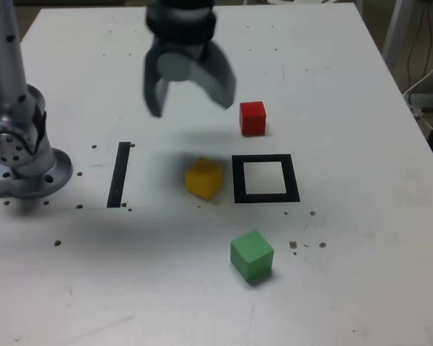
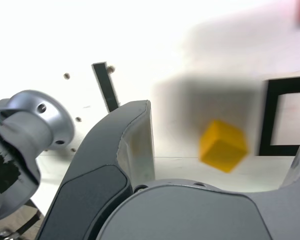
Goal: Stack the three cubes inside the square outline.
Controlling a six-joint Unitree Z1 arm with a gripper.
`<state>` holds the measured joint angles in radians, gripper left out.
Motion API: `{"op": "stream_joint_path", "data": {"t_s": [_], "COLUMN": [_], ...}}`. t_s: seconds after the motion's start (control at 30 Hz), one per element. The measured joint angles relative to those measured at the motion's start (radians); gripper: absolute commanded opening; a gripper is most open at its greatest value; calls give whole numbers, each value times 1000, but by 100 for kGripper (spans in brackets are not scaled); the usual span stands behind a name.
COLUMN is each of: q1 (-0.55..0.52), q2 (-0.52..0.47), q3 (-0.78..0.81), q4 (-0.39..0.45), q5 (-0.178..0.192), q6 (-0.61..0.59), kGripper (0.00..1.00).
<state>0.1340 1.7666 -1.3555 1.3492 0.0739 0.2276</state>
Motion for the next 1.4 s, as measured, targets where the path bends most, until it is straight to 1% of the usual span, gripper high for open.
{"op": "stream_joint_path", "data": {"t_s": [0.1, 0.2, 0.33, 0.47, 0.73, 0.87, 0.97, 1.1, 1.17, 1.23, 1.4], "q1": [31, 70, 99, 131, 158, 162, 163, 165, 165, 165, 165], "q2": [49, 125, 185, 241, 336, 381, 412, 444, 462, 470, 471], "q3": [-68, -155, -242, -284, -354, -388, -404, -427, -433, -435, -441], "q4": [18, 48, 64, 65, 65, 71, 73, 93, 103, 108, 117], "q5": [0, 0, 1, 3, 1, -9, -23, -46, -55, -59, -54], "q6": [24, 59, 86, 102, 123, 133, 143, 156, 160, 160, 155], "kGripper": [100, 100, 100, 100, 99, 97, 93, 86, 80, 70, 35]}}
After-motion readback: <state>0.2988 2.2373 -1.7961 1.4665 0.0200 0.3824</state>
